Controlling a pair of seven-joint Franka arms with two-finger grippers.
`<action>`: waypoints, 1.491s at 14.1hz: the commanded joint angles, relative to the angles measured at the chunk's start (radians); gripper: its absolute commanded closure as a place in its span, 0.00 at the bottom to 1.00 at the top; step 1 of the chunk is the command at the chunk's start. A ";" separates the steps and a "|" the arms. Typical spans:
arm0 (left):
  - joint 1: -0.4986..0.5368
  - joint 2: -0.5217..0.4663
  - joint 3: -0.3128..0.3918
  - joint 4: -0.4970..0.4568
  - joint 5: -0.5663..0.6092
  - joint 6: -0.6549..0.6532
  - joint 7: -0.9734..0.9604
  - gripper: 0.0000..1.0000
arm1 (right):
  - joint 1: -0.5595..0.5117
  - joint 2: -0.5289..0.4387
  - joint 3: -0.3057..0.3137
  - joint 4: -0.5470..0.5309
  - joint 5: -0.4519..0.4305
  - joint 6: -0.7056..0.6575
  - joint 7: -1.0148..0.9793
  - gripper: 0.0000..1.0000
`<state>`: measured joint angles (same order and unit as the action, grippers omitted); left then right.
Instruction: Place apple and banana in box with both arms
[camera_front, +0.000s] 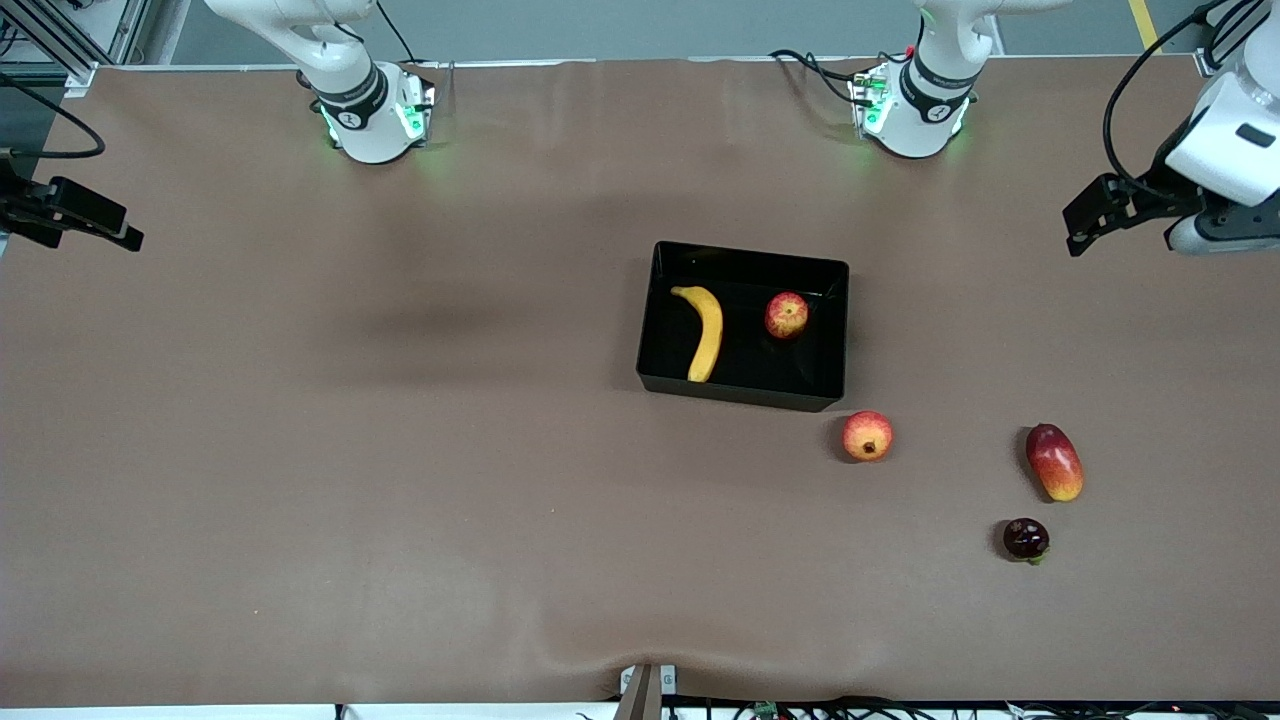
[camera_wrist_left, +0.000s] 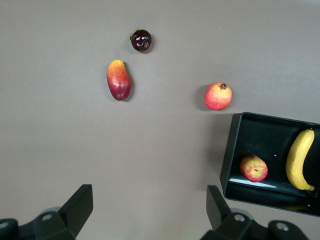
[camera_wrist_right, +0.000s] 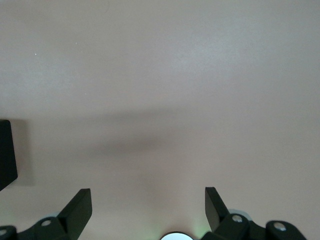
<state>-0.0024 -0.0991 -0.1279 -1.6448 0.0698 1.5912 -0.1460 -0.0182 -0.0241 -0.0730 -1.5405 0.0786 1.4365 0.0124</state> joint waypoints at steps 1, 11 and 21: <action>-0.001 -0.021 0.011 -0.012 -0.042 -0.008 0.017 0.00 | -0.012 -0.033 0.007 -0.033 0.003 0.012 0.000 0.00; -0.001 0.006 0.010 0.025 -0.057 -0.034 0.016 0.00 | 0.009 -0.030 0.012 -0.033 -0.060 0.042 -0.002 0.00; -0.005 0.019 0.007 0.025 -0.057 -0.056 0.017 0.00 | 0.008 -0.030 0.012 -0.036 -0.060 0.044 0.000 0.00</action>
<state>-0.0034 -0.0865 -0.1255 -1.6430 0.0353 1.5614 -0.1445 -0.0112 -0.0241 -0.0640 -1.5445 0.0323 1.4665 0.0113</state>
